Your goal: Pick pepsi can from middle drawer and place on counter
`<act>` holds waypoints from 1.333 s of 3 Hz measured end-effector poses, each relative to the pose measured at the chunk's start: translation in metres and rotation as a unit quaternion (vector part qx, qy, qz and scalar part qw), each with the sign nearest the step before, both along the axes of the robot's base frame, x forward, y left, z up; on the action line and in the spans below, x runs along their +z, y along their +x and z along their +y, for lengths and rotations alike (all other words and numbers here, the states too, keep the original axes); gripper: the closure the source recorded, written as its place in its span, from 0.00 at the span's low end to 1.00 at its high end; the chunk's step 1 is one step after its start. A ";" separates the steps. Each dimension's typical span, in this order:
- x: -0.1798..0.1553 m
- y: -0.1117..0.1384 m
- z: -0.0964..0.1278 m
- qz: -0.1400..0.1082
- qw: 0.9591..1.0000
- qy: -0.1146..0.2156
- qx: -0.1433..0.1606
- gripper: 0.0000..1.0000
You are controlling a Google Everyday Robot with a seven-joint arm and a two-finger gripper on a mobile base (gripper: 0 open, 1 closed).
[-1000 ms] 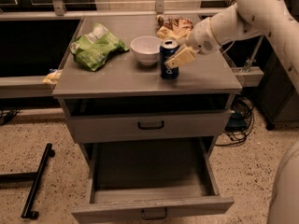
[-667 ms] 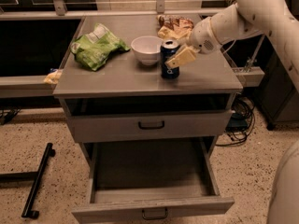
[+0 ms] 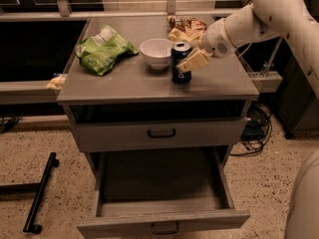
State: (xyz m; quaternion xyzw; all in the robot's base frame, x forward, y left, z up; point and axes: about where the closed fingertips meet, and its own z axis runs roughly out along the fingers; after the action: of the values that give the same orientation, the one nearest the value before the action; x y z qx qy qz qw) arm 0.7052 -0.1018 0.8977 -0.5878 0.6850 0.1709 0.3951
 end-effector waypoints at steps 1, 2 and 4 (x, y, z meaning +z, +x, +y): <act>0.000 0.000 0.000 0.000 1.000 0.000 0.000 0.11; 0.000 0.000 0.000 0.000 1.000 0.000 0.000 0.00; 0.048 -0.005 0.006 -0.022 1.000 0.002 -0.015 0.00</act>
Offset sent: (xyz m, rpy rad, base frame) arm 0.0000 0.0000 0.0000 0.0000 0.0000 0.0000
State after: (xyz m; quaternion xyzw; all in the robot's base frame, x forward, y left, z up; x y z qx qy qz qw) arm 0.7001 -0.0959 0.9452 -0.5804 0.6846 0.1529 0.4136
